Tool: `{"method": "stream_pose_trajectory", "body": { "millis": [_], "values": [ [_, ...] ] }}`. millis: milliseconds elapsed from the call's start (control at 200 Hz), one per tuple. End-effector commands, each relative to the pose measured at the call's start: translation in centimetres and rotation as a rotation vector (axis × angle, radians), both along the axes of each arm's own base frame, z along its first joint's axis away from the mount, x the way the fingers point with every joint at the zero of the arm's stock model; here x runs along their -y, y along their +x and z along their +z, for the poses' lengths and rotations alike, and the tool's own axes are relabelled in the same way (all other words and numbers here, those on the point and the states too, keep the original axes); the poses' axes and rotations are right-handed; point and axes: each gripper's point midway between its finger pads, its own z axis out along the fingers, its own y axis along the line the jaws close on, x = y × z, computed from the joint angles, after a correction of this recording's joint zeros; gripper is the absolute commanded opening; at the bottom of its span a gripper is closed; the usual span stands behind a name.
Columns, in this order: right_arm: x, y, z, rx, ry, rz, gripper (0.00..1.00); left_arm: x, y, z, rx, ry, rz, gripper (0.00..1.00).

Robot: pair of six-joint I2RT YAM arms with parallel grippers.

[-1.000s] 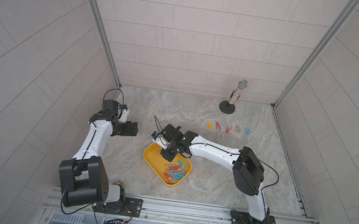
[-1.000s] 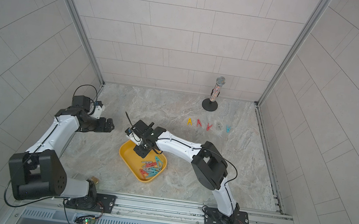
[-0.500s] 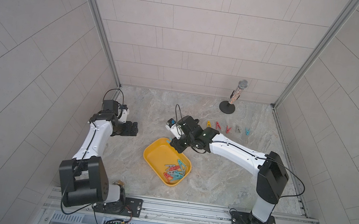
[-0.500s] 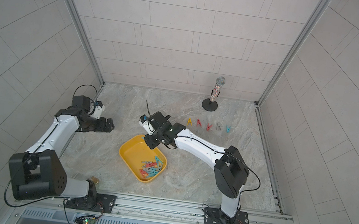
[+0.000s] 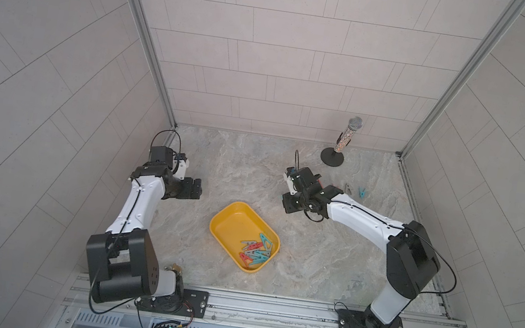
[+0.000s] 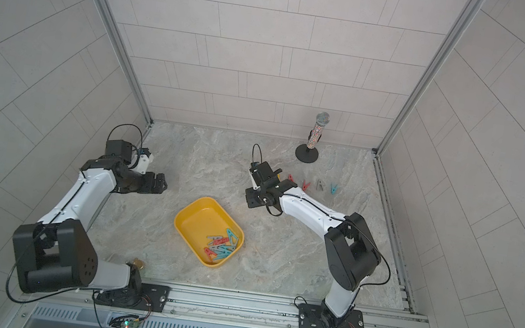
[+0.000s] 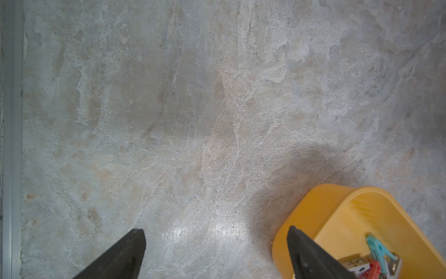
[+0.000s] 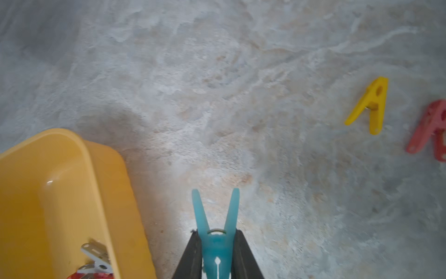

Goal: Take the clothespins out of the storage box
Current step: Place the clothespin at the center of the board.

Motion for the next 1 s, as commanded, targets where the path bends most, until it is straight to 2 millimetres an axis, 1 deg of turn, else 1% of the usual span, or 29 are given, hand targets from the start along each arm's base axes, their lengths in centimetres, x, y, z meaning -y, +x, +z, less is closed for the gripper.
{"method": "stream_pose_trajectory", "body": {
  "millis": [0, 175, 445, 595, 856, 991],
  "values": [
    [1.7, 0.8, 0.6, 0.014, 0.01, -0.11, 0.17, -0.4, 0.3, 0.6, 0.013, 0.003, 0.014, 1.0],
    [4.6, 1.9, -2.0, -0.069, 0.013, -0.24, 0.17, -0.3, 0.3, 0.5, 0.009, 0.0, 0.014, 1.0],
    [7.1, 3.8, -4.9, -0.112, -0.042, -0.35, 0.18, -0.3, 0.3, 0.6, 0.011, -0.001, 0.013, 1.0],
    [7.5, 4.7, -6.1, -0.125, -0.06, -0.373, 0.18, -0.3, 0.3, 0.6, 0.013, 0.0, 0.012, 1.0],
    [7.9, 5.4, -8.2, -0.152, -0.11, -0.396, 0.18, -0.3, 0.3, 0.6, 0.012, 0.0, 0.012, 1.0],
    [8.0, 5.9, -8.8, -0.156, -0.121, -0.406, 0.19, -0.3, 0.3, 0.6, 0.012, 0.0, 0.012, 1.0]
  ]
}}
